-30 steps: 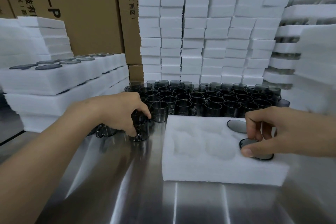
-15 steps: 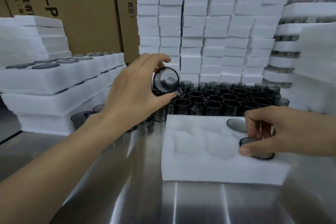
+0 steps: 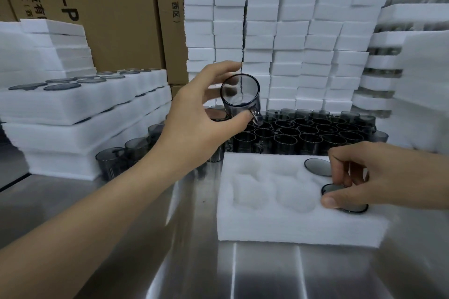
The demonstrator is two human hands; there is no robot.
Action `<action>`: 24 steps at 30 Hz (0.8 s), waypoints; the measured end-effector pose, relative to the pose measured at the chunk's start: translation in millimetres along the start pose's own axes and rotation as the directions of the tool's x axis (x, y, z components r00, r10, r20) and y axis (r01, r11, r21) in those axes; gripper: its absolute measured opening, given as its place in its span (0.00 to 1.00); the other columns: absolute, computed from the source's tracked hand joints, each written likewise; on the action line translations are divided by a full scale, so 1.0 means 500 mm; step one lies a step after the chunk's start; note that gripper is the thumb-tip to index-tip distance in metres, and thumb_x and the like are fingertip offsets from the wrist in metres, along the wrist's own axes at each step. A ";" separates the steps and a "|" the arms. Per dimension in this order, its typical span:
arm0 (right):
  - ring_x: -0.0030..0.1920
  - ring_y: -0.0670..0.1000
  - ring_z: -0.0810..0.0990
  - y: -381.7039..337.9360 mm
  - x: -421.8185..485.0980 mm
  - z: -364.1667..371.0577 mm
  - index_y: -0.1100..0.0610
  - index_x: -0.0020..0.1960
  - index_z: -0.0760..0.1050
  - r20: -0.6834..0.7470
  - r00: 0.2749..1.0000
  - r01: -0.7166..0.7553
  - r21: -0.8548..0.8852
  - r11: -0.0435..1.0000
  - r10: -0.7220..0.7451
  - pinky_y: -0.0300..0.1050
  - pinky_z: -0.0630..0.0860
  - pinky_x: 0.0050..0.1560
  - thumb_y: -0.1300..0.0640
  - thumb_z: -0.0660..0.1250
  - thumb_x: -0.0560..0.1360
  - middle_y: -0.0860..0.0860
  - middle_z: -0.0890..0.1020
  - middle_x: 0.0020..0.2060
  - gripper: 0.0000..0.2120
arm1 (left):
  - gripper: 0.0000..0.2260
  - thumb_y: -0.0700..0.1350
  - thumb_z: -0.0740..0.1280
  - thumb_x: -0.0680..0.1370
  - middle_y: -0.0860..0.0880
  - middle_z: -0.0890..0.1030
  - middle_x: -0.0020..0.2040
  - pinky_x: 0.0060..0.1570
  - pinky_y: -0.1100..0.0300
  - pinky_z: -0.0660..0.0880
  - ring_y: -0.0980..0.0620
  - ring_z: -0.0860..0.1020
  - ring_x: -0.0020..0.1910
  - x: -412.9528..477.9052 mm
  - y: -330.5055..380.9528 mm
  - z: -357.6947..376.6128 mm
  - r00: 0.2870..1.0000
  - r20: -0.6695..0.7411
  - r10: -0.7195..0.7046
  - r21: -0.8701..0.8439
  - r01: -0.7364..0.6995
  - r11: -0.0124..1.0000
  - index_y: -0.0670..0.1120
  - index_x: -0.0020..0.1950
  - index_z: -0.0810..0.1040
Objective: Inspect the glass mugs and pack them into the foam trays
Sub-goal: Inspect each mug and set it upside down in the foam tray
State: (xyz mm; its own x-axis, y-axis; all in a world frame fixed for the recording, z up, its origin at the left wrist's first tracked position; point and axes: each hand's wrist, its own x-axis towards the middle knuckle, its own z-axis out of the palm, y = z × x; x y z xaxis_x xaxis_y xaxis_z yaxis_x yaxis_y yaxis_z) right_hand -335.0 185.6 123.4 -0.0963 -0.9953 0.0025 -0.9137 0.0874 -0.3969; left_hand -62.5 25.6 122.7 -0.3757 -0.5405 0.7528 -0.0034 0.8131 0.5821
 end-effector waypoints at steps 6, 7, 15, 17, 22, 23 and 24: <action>0.42 0.45 0.83 -0.017 0.005 0.015 0.41 0.48 0.81 -0.210 0.965 0.153 -0.045 0.987 -0.159 0.38 0.79 0.40 0.20 0.72 0.64 0.41 0.84 0.39 0.28 | 0.22 0.47 0.78 0.74 0.54 0.89 0.56 0.46 0.65 0.80 0.56 0.87 0.53 0.006 0.017 0.011 0.965 0.079 -0.249 -0.368 0.260 0.893 0.51 0.66 0.78; 0.42 0.45 0.83 -0.029 0.006 0.024 0.41 0.48 0.81 -0.301 0.931 0.211 -0.026 0.977 -0.209 0.34 0.77 0.40 0.22 0.72 0.67 0.41 0.85 0.39 0.25 | 0.21 0.49 0.77 0.73 0.54 0.89 0.55 0.45 0.66 0.79 0.57 0.87 0.51 0.004 0.022 0.013 0.964 0.090 -0.249 -0.373 0.264 0.889 0.51 0.66 0.79; 0.37 0.50 0.85 -0.130 -0.005 0.077 0.44 0.48 0.82 -0.646 0.733 0.473 0.262 0.841 -0.211 0.43 0.81 0.38 0.34 0.71 0.75 0.45 0.85 0.39 0.15 | 0.22 0.47 0.83 0.73 0.52 0.89 0.56 0.55 0.58 0.84 0.51 0.87 0.56 -0.030 0.045 0.045 0.986 0.033 -0.165 -0.340 0.166 0.926 0.50 0.63 0.80; 0.36 0.49 0.86 -0.133 -0.007 0.080 0.44 0.46 0.82 -0.682 0.701 0.465 0.218 0.858 -0.207 0.41 0.80 0.38 0.38 0.71 0.77 0.43 0.86 0.39 0.10 | 0.22 0.50 0.83 0.73 0.54 0.88 0.57 0.58 0.52 0.84 0.52 0.86 0.58 -0.037 0.047 0.051 0.988 0.022 -0.156 -0.307 0.155 0.939 0.52 0.64 0.80; 0.35 0.50 0.87 -0.118 -0.003 0.080 0.48 0.47 0.82 -0.750 0.646 0.522 0.298 0.799 -0.142 0.40 0.78 0.31 0.51 0.68 0.84 0.48 0.86 0.40 0.08 | 0.29 0.49 0.82 0.73 0.57 0.83 0.66 0.51 0.50 0.82 0.53 0.81 0.68 -0.041 0.049 0.048 1.000 0.028 -0.003 -0.207 0.009 0.978 0.54 0.73 0.77; 0.35 0.51 0.86 -0.117 -0.003 0.078 0.49 0.47 0.82 -0.754 0.647 0.544 0.352 0.762 -0.113 0.39 0.77 0.30 0.51 0.67 0.84 0.49 0.86 0.40 0.08 | 0.31 0.48 0.82 0.73 0.57 0.82 0.68 0.48 0.53 0.81 0.51 0.80 0.68 -0.041 0.050 0.047 0.998 0.023 0.055 -0.171 -0.051 0.984 0.53 0.75 0.75; 0.34 0.51 0.85 -0.118 -0.003 0.075 0.49 0.47 0.83 -0.757 0.647 0.565 0.391 0.727 -0.095 0.39 0.77 0.29 0.51 0.67 0.84 0.50 0.86 0.40 0.09 | 0.33 0.47 0.82 0.74 0.57 0.81 0.69 0.46 0.55 0.80 0.48 0.80 0.67 -0.040 0.050 0.046 0.995 0.012 0.103 -0.141 -0.100 0.985 0.54 0.76 0.74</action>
State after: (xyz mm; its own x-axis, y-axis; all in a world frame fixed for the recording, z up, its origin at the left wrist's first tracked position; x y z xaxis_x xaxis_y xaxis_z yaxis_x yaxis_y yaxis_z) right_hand -266.4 180.6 112.6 -0.2740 -0.6216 0.7339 -0.5639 -0.5143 -0.6462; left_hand -76.3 61.6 115.3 -0.3856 -0.4510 0.8049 0.1646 0.8247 0.5410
